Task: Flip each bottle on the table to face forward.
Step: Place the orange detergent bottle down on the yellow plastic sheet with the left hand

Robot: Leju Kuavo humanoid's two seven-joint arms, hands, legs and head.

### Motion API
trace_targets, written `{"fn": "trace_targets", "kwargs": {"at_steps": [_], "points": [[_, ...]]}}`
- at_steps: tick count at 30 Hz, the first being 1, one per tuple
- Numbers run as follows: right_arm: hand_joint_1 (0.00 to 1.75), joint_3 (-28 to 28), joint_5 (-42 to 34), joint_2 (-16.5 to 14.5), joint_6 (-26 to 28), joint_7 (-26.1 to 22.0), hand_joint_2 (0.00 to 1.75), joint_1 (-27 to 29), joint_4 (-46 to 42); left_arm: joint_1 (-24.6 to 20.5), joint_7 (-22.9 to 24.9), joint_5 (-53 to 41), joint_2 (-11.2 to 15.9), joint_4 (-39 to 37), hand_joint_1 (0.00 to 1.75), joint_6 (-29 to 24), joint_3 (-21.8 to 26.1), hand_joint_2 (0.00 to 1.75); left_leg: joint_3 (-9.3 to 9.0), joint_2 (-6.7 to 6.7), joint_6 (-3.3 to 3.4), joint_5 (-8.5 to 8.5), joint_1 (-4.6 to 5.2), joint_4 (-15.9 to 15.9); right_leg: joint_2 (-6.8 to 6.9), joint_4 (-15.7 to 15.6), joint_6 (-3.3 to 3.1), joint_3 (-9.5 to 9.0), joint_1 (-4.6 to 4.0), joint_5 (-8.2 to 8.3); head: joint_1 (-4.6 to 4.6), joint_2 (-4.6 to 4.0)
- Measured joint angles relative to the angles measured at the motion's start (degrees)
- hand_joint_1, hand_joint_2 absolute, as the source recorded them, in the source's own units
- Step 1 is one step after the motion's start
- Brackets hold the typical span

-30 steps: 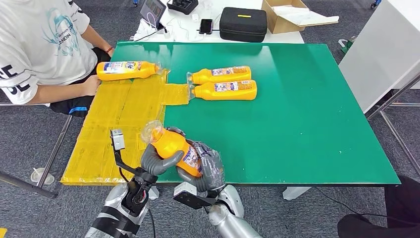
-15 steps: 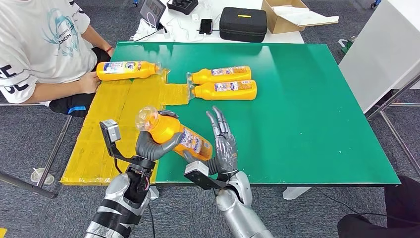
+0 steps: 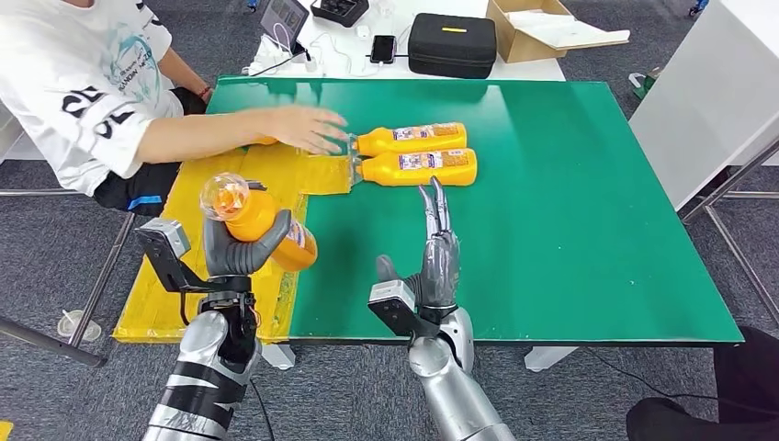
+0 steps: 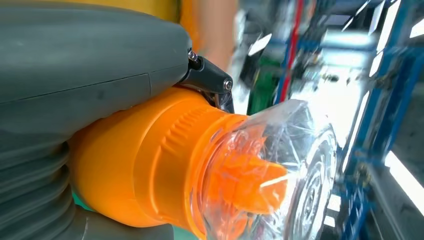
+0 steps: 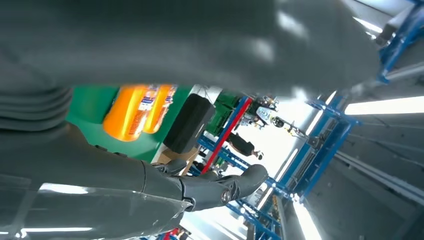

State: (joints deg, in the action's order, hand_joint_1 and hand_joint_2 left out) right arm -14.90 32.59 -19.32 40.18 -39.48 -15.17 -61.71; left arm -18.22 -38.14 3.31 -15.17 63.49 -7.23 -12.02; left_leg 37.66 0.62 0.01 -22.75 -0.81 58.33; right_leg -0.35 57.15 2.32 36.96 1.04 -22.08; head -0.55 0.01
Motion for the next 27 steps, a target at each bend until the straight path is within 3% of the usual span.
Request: {"fn": "trace_targets", "kwargs": {"at_steps": [3, 6, 9, 12, 16, 22, 27], "points": [[0.0, -1.6, -2.7, 0.0, 0.0, -0.5, 0.0, 0.2, -2.2, -1.3, -1.6, -11.7, 0.5, -0.2, 1.75, -12.5, 0.6, 1.75, 0.0, -0.03, 0.0, 0.0, 0.0, 0.0, -0.01, 0.0, -0.01, 0.02, 0.0, 0.01, 0.0, -0.01], [0.0, -4.1, -5.7, 0.1, -0.1, -0.6, 0.0, 0.0, -4.3, -5.2, -1.7, -30.2, 2.4, -3.6, 1.75, -26.7, 0.3, 1.75, 0.0, 0.02, -0.02, 0.05, -0.02, 0.0, 0.01, 0.0, -0.01, 0.02, -0.01, 0.01, 0.0, -0.01], [0.0, -6.6, -8.9, 0.2, -0.1, -0.6, 0.0, -0.2, -6.5, -9.7, 0.0, -51.5, 4.3, -10.2, 1.75, -31.5, 1.0, 1.75, -0.01, 0.03, -0.01, 0.08, -0.03, 0.0, 0.01, 0.0, -0.02, -0.02, -0.02, 0.02, 0.01, -0.01], [0.0, -8.5, -10.7, 0.4, -0.1, -0.6, 0.0, -0.3, -8.4, -12.1, 1.2, -64.1, 5.6, -15.5, 1.75, -31.8, 2.3, 1.75, -0.04, -0.09, -0.01, 0.08, -0.01, 0.0, -0.08, 0.0, -0.02, 0.0, -0.01, 0.05, 0.01, -0.01], [0.0, -9.8, -11.9, 0.6, -0.1, -0.6, 0.0, -0.3, -9.8, -14.7, 2.5, -66.8, 6.6, -21.7, 1.75, -31.2, 3.2, 1.75, -0.04, -0.03, -0.01, 0.08, 0.0, 0.0, -0.07, 0.0, -0.02, 0.01, 0.0, 0.03, 0.02, -0.01], [0.0, -12.2, -15.0, 1.2, -0.1, -0.6, 0.0, 0.6, -10.4, -18.0, 4.8, -72.2, 9.7, -33.1, 1.75, -22.9, 0.7, 1.75, -0.03, -0.1, -0.02, 0.08, -0.01, 0.0, -0.05, 0.0, -0.02, 0.05, -0.02, 0.02, 0.01, 0.0], [0.0, -13.9, -17.5, 1.9, -0.2, -0.6, 0.0, 0.8, -10.4, -19.1, 5.1, -72.2, 12.1, -37.8, 1.75, -16.4, -0.6, 1.75, -0.02, -0.12, -0.02, 0.08, -0.02, 0.0, -0.05, 0.0, -0.03, 0.07, -0.02, 0.02, 0.01, 0.0]]}}
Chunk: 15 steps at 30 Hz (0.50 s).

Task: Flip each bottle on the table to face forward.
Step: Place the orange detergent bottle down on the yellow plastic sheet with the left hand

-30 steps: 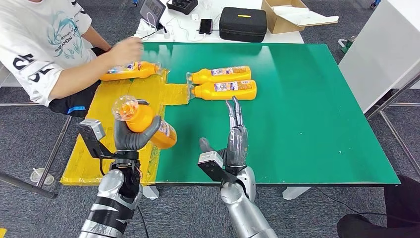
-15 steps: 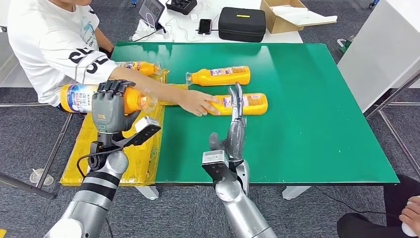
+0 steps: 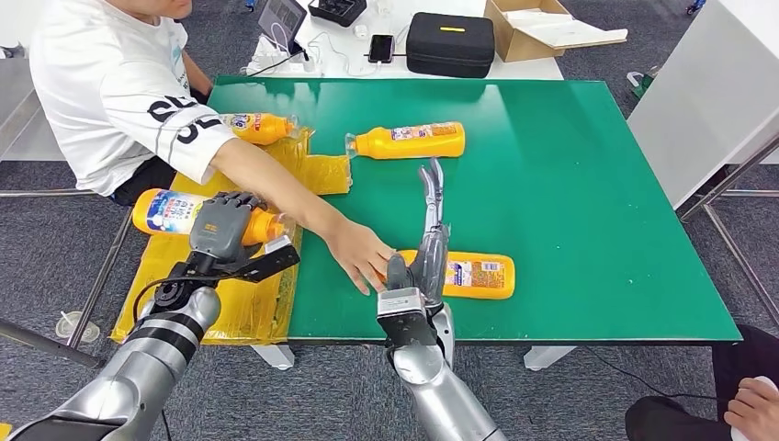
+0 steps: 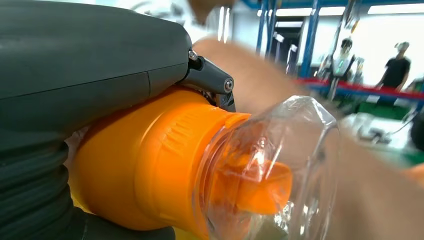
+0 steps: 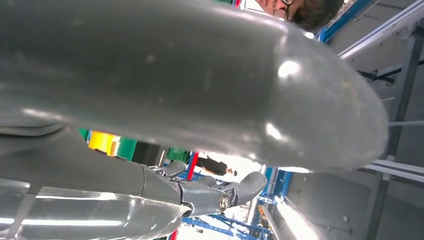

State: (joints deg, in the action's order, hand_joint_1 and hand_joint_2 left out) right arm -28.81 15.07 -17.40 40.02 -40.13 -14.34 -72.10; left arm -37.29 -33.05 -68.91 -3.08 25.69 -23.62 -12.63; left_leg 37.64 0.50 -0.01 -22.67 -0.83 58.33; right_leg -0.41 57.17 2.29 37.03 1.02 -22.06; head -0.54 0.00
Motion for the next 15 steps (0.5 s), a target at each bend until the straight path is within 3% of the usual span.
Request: {"fn": "trace_targets", "kwargs": {"at_steps": [15], "points": [[0.0, -1.7, -1.5, 0.6, -1.6, 0.0, 0.0, -0.1, 0.8, -0.4, 0.2, 1.6, 3.0, -4.3, 1.75, 8.0, -1.3, 1.75, 0.05, 0.04, 0.0, 0.0, 0.0, 0.0, 0.02, 0.0, 0.0, 0.0, 0.0, 0.0, 0.01, 0.0]]}}
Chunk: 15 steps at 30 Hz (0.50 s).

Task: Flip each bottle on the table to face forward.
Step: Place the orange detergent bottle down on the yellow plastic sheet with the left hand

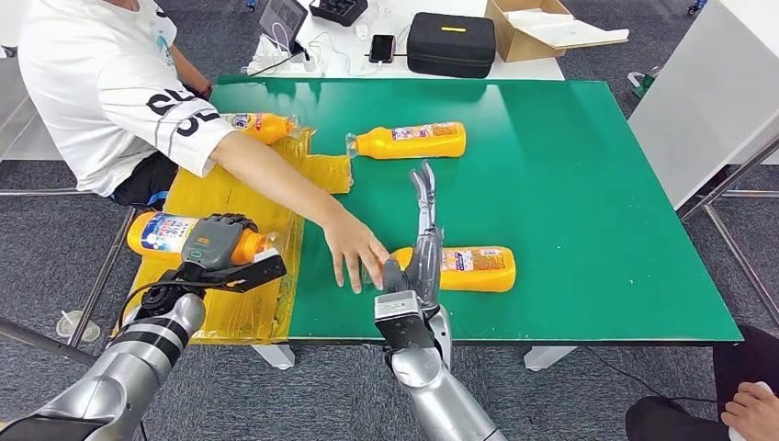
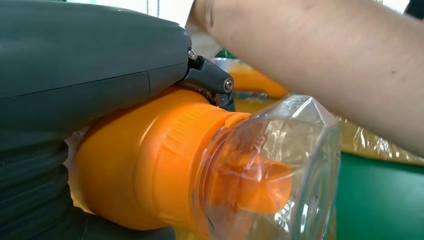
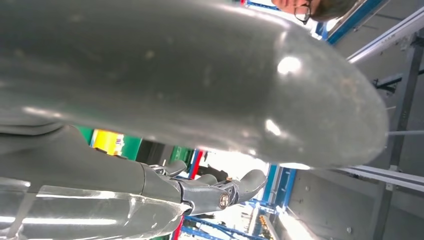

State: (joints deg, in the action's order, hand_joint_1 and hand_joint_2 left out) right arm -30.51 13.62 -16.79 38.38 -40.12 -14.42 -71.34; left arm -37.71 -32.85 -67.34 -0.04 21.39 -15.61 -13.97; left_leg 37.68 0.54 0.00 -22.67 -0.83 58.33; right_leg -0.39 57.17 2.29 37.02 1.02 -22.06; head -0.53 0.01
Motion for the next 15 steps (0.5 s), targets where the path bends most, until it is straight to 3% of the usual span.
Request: {"fn": "trace_targets", "kwargs": {"at_steps": [5, 9, 13, 14, 15], "points": [[0.0, -0.2, 0.0, 0.0, -0.9, 0.0, 0.0, 0.0, 0.7, 0.7, -0.3, 0.0, 0.1, -0.7, 1.72, 2.4, -0.6, 1.75, 0.0, 0.0, 0.0, 0.0, 0.0, 0.0, 0.0, 0.0, 0.0, 0.0, 0.0, 0.0, -0.01, 0.0], [0.0, -0.2, 0.0, 0.0, -1.4, 0.0, 0.0, 0.0, 1.3, 1.4, -0.8, 0.2, 0.1, -1.0, 1.29, 3.8, -1.1, 1.75, 0.0, 0.01, 0.0, -0.01, 0.0, 0.0, 0.0, 0.0, 0.0, -0.01, 0.01, 0.0, 0.01, -0.01], [0.0, -0.2, 0.0, -0.1, -1.8, 0.0, 0.0, 0.0, 2.1, 1.5, -1.2, 0.3, 0.0, -1.1, 1.29, 4.9, -1.3, 1.75, -0.01, 0.01, 0.0, 0.0, 0.01, 0.0, 0.01, 0.0, 0.0, -0.02, 0.01, 0.0, -0.01, -0.01], [0.0, -0.2, 0.0, -0.1, -1.8, 0.0, 0.0, 0.0, 2.3, 1.5, -1.2, 0.3, 0.0, -1.2, 1.11, 4.9, -1.3, 1.75, -0.01, 0.01, 0.0, 0.0, 0.0, 0.0, 0.01, 0.0, 0.0, -0.03, 0.01, 0.0, -0.01, -0.01], [0.0, -0.2, 0.0, -0.1, -1.8, 0.0, 0.0, 0.0, 2.5, 1.5, -1.2, 0.3, 0.0, -1.2, 0.79, 5.0, -1.4, 1.75, -0.02, 0.01, 0.0, 0.0, 0.0, 0.0, 0.01, 0.0, 0.0, -0.03, 0.01, 0.0, -0.01, 0.0]]}}
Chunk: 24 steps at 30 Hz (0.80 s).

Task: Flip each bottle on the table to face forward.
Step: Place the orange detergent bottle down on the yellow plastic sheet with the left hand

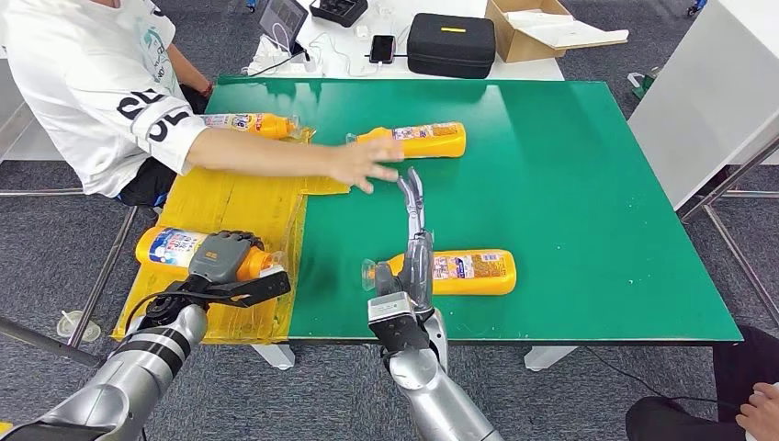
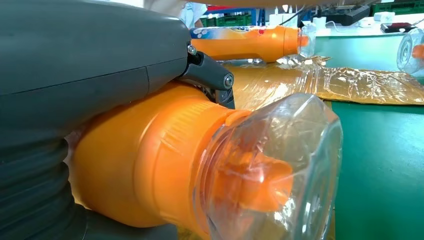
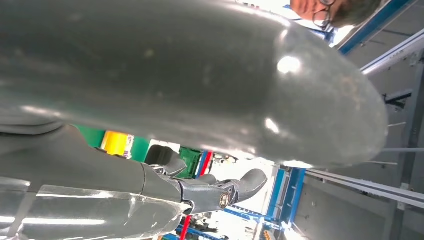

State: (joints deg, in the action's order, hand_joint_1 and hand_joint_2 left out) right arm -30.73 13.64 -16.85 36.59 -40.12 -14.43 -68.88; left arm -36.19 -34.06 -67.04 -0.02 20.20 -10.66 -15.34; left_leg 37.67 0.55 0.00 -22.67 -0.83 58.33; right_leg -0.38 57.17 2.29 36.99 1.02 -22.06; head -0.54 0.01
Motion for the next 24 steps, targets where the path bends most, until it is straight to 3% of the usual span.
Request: {"fn": "trace_targets", "kwargs": {"at_steps": [2, 3, 9, 13, 20, 24], "points": [[0.0, 0.0, 0.0, 0.0, 0.0, 0.0, 0.0, 0.0, 0.3, 0.0, 0.0, 0.0, 0.0, 0.0, 0.14, 0.1, -0.1, 1.75, -0.01, 0.01, 0.0, 0.0, 0.0, 0.0, 0.0, 0.0, 0.0, -0.01, 0.0, 0.0, 0.0, 0.0], [0.0, 0.0, 0.0, 0.0, 0.0, 0.0, 0.0, 0.0, 0.5, 0.0, 0.0, 0.0, 0.0, 0.0, 0.0, 0.2, -0.1, 1.75, -0.01, 0.01, 0.0, 0.0, 0.0, 0.0, 0.01, 0.0, 0.0, -0.02, 0.0, 0.0, 0.0, 0.01], [0.0, 0.0, 0.0, -0.1, -0.3, 0.0, 0.0, 0.0, 1.1, 0.0, -1.0, 1.8, 0.0, -0.1, 0.0, 3.5, -0.1, 1.75, -0.04, 0.03, 0.0, 0.0, 0.0, 0.0, 0.01, 0.0, 0.0, -0.05, 0.0, 0.0, 0.01, -0.01], [0.0, 0.0, 0.0, -0.2, -0.6, 0.0, 0.0, 0.0, 1.6, -0.3, -3.2, 5.1, 0.0, 0.0, 0.0, 8.1, 0.1, 0.0, -0.09, 0.07, 0.0, 0.0, 0.0, 0.0, 0.03, 0.0, 0.0, -0.11, 0.01, 0.0, 0.0, 0.0], [0.0, 0.1, -0.5, -0.3, -0.7, 0.0, 0.0, -0.3, 2.4, -0.8, -6.1, 16.1, 0.0, 1.4, 0.0, 20.7, 1.1, 0.0, -0.27, 0.41, 0.02, 0.03, 0.0, 0.0, 0.29, 0.0, -0.01, -0.39, 0.01, -0.04, -0.01, 0.0], [0.0, 0.0, -0.9, -0.3, -0.6, 0.0, 0.0, -0.5, 2.7, -0.1, -6.2, 22.5, 0.0, 3.3, 0.0, 24.9, 1.0, 0.0, -0.29, 0.44, 0.04, 0.09, 0.01, 0.0, 0.32, 0.0, 0.0, -0.44, 0.01, -0.03, 0.0, -0.01]]}}
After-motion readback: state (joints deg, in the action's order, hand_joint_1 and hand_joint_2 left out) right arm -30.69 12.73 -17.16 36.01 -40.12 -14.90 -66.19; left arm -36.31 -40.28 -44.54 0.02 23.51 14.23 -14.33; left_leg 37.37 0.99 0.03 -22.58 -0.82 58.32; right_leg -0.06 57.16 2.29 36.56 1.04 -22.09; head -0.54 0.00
